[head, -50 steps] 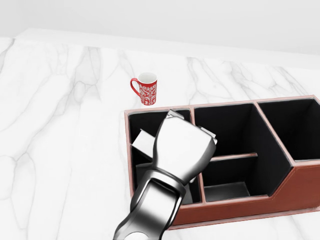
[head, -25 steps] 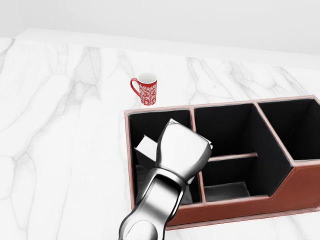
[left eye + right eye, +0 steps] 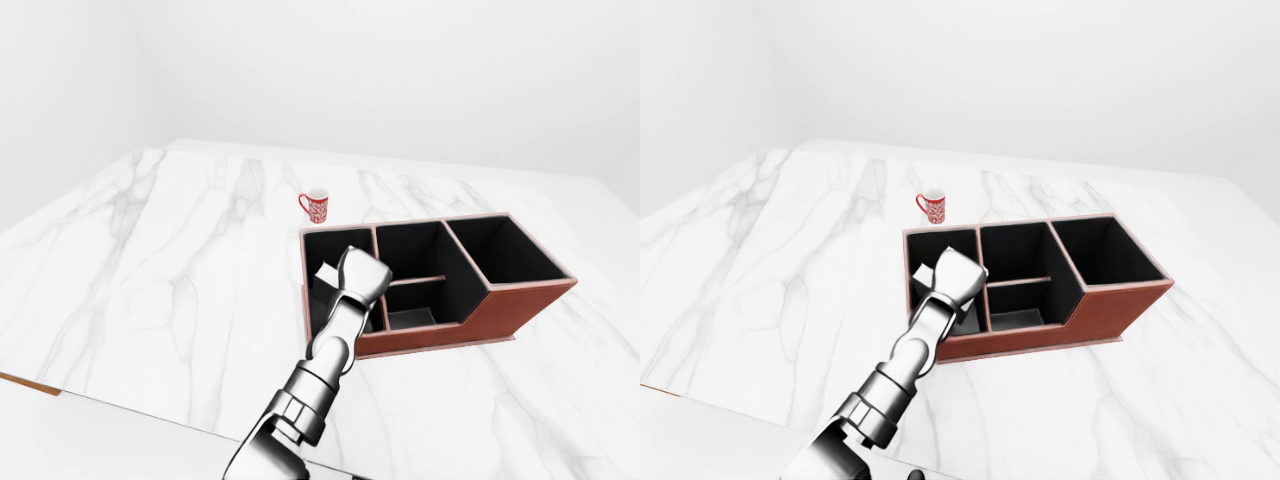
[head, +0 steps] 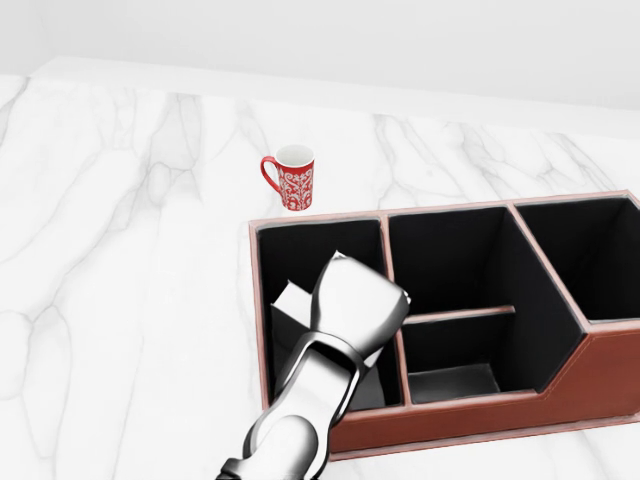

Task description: Pick up the book and place it in the left compartment of the caddy.

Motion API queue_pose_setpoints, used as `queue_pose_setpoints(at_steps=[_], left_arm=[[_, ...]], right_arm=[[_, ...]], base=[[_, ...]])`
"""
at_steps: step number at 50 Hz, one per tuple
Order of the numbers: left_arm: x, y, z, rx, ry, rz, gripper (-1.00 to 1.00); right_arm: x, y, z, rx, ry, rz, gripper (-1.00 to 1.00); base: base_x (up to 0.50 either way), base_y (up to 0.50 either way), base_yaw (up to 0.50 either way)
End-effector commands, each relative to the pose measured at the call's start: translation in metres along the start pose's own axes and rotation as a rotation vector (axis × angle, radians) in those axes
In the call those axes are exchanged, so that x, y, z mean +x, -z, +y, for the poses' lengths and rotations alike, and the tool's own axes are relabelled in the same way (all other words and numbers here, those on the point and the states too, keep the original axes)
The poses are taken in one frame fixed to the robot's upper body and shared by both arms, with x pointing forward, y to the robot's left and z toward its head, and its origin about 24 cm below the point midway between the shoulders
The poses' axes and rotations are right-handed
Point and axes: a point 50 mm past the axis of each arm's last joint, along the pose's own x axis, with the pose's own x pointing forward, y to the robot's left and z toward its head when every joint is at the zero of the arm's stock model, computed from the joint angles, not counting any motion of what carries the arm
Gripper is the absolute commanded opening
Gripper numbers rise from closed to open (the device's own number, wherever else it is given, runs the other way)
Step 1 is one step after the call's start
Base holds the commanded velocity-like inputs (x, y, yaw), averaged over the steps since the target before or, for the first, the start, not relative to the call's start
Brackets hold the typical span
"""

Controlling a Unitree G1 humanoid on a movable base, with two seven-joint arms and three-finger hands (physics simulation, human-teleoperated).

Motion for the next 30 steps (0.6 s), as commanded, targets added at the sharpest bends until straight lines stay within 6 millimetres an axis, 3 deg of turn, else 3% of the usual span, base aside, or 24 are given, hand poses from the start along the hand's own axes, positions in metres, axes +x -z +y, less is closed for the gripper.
queue_pose_setpoints(at_steps=[1, 30], left_arm=[[0.009, -0.003, -0.011, -0.034, -0.004, -0.035, -1.00], [0.014, -0.003, -0.048, -0.133, 0.050, -0.068, -1.00]], right_arm=[[0.000, 0.000, 0.000, 0.002, -0.001, 0.002, 1.00], [0.001, 0.000, 0.001, 0.003, -0.001, -0.001, 1.00]], base=[[0.00, 0.00, 0.00], [0.01, 0.00, 0.00]])
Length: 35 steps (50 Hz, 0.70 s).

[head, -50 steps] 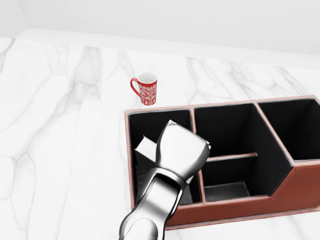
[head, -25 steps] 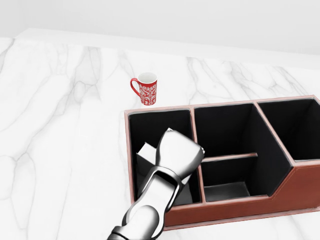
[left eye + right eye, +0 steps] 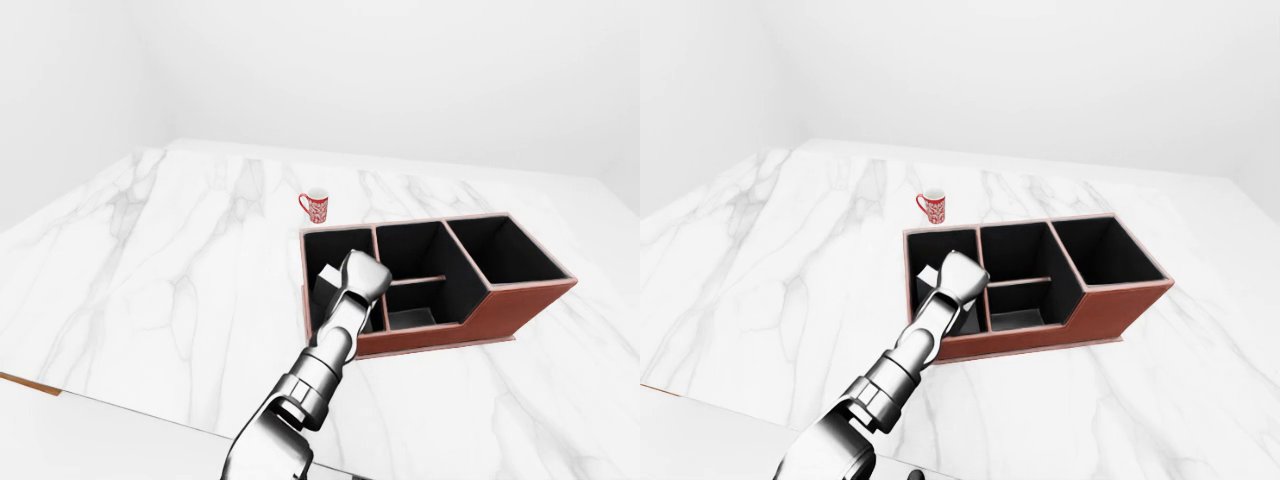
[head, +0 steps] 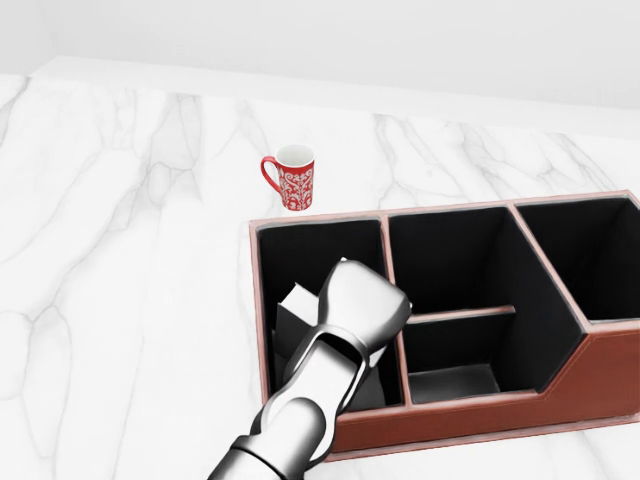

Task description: Pick up the book and place it in the left compartment of the caddy.

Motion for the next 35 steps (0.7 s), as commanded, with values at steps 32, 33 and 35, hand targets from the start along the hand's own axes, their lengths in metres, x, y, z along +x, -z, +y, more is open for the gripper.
queue_pose_setpoints(at_steps=[32, 33, 35], left_arm=[[-0.068, 0.046, 0.070, -0.117, -0.290, 0.234, 1.00], [-0.071, 0.048, 0.074, -0.124, -0.300, 0.246, 1.00], [-0.078, 0.052, 0.082, -0.125, -0.313, 0.266, 1.00]], right_arm=[[0.000, 0.000, 0.001, -0.007, -0.002, 0.000, 1.00], [0.000, 0.000, 0.001, -0.008, -0.003, 0.000, 1.00], [-0.001, 0.000, 0.001, -0.010, -0.005, 0.001, 1.00]], base=[[0.01, 0.00, -0.01], [0.00, 0.00, 0.00], [0.00, 0.00, 0.00]])
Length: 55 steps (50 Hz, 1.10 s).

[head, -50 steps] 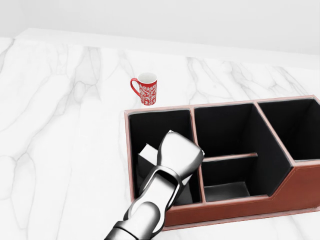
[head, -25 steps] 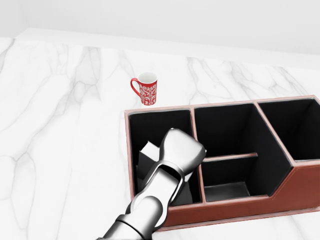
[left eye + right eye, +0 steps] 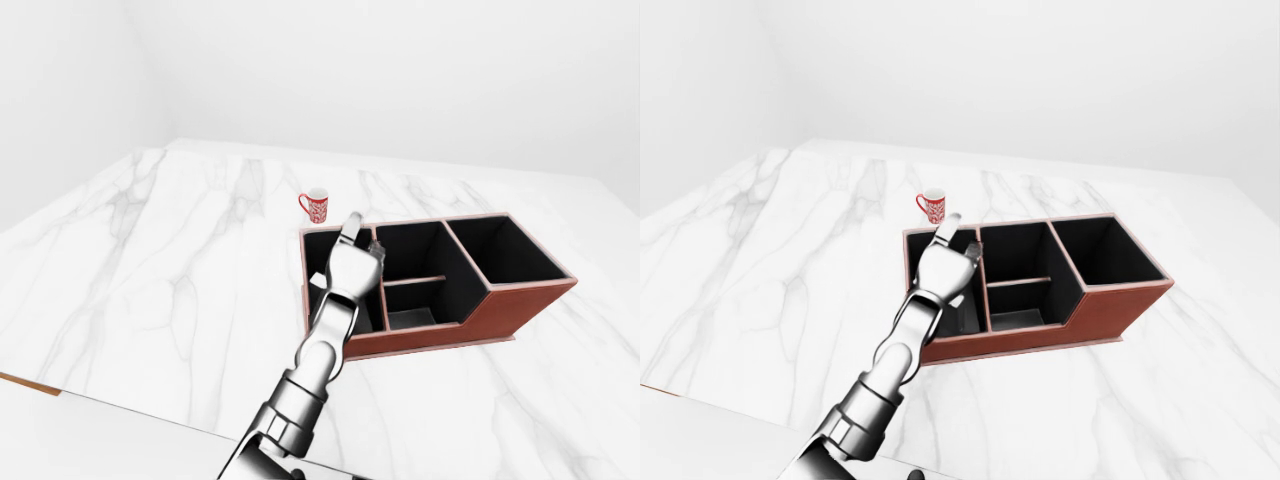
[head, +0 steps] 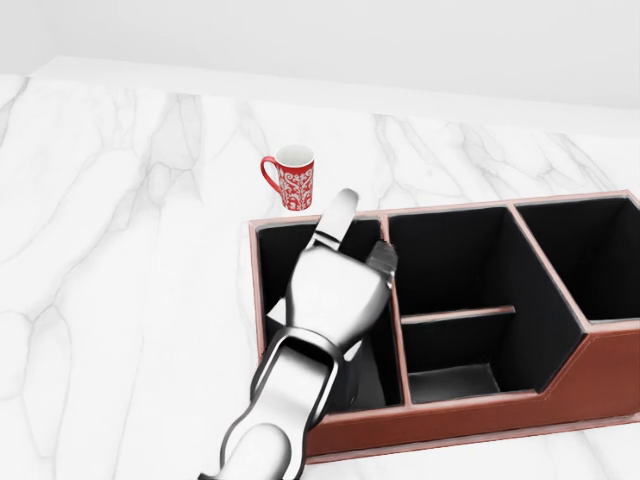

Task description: Pick up the book and place it in the left compartment of the caddy.

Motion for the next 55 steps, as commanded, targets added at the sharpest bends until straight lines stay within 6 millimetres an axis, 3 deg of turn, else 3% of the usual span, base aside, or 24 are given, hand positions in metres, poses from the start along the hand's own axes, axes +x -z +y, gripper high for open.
queue_pose_setpoints(at_steps=[1, 11, 30, 41, 45, 55], left_arm=[[-0.042, 0.028, 0.079, -0.019, -0.228, 0.159, 1.00], [-0.067, 0.035, 0.118, -0.035, -0.306, 0.168, 1.00], [-0.076, 0.041, 0.136, -0.069, -0.391, 0.190, 1.00], [-0.080, 0.056, 0.150, -0.388, -0.558, 0.147, 1.00], [-0.081, 0.063, 0.159, -0.430, -0.626, 0.131, 1.00], [-0.088, 0.078, 0.183, -0.371, -0.815, 0.189, 1.00]], right_arm=[[-0.001, 0.000, 0.000, -0.005, -0.002, 0.002, 1.00], [0.000, 0.000, 0.000, -0.001, 0.000, 0.002, 1.00], [-0.001, 0.000, 0.000, -0.007, -0.003, 0.001, 1.00], [0.000, 0.000, 0.000, -0.001, -0.002, 0.002, 1.00], [0.000, 0.000, 0.000, 0.000, -0.001, 0.001, 1.00], [-0.001, 0.000, 0.000, -0.008, 0.000, 0.001, 1.00]], base=[[0.00, 0.00, 0.00], [0.00, 0.00, 0.00], [0.00, 0.00, 0.00], [0.00, 0.00, 0.00], [0.00, 0.00, 0.00], [0.00, 0.00, 0.00]])
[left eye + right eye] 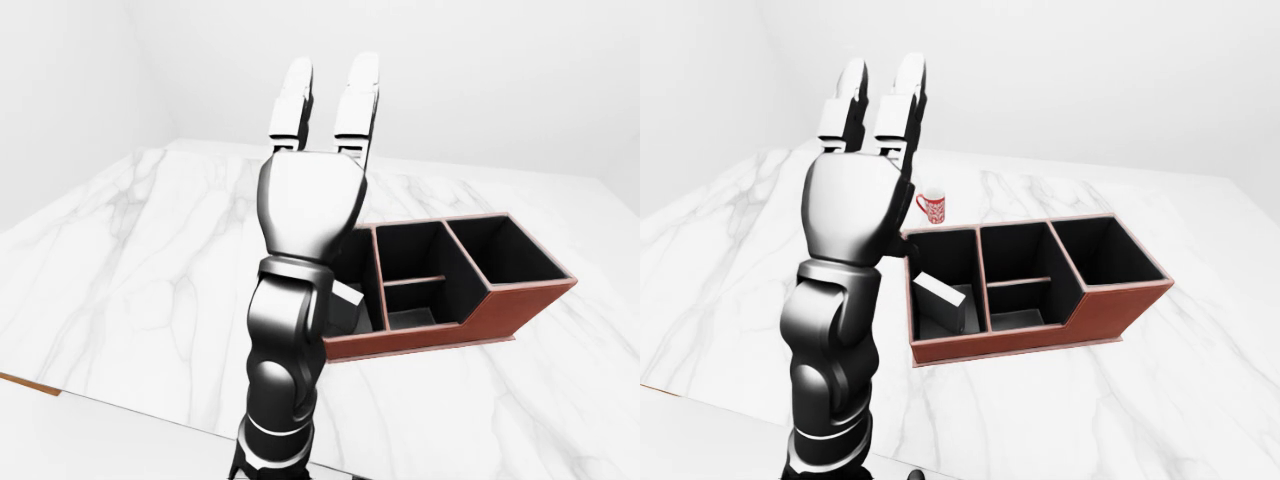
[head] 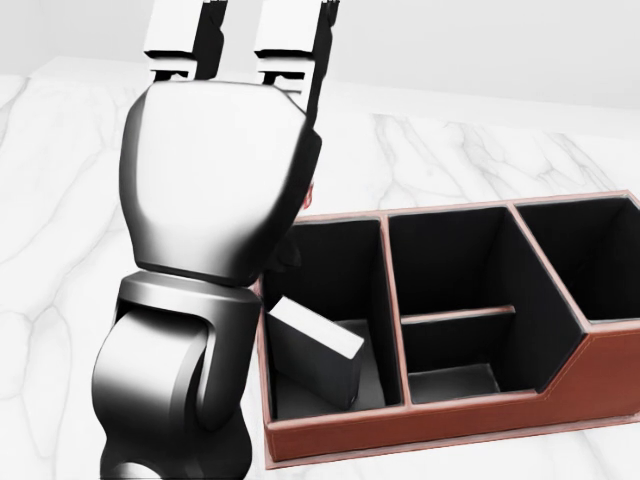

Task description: Pick up the book and place it in the left compartment of the caddy.

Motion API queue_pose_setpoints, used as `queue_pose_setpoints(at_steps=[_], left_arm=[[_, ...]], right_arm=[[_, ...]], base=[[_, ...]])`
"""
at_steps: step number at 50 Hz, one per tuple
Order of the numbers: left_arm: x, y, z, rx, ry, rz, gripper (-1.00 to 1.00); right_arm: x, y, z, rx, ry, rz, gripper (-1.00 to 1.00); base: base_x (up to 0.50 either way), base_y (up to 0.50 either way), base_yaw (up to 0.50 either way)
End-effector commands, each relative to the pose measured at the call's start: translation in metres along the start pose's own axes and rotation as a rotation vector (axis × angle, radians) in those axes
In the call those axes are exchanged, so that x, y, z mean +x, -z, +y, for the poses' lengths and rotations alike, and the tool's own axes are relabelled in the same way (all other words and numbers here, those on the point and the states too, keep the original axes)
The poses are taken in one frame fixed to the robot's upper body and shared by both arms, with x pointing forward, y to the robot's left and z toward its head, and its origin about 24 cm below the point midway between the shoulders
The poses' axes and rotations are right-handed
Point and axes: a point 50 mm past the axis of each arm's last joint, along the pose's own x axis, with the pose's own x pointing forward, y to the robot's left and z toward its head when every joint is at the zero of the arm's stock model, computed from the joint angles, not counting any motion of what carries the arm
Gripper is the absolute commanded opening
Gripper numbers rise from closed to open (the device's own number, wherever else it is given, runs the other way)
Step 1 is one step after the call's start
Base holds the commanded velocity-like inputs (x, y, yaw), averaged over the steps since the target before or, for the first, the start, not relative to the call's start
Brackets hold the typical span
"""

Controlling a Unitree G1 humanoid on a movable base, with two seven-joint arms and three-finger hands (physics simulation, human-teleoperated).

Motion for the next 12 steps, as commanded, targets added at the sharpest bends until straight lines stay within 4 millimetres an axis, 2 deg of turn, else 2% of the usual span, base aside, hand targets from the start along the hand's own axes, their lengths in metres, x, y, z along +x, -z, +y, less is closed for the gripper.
queue_pose_setpoints(at_steps=[1, 12], left_arm=[[0.009, 0.005, 0.029, -0.070, -0.199, -0.020, 1.00], [0.011, 0.002, 0.047, -0.243, -0.288, -0.111, 1.00]], right_arm=[[-0.001, 0.000, 0.000, -0.009, 0.001, -0.001, 1.00], [-0.001, 0.001, -0.001, -0.008, 0.013, 0.000, 1.00]], base=[[0.00, 0.00, 0.00], [0.00, 0.00, 0.00]])
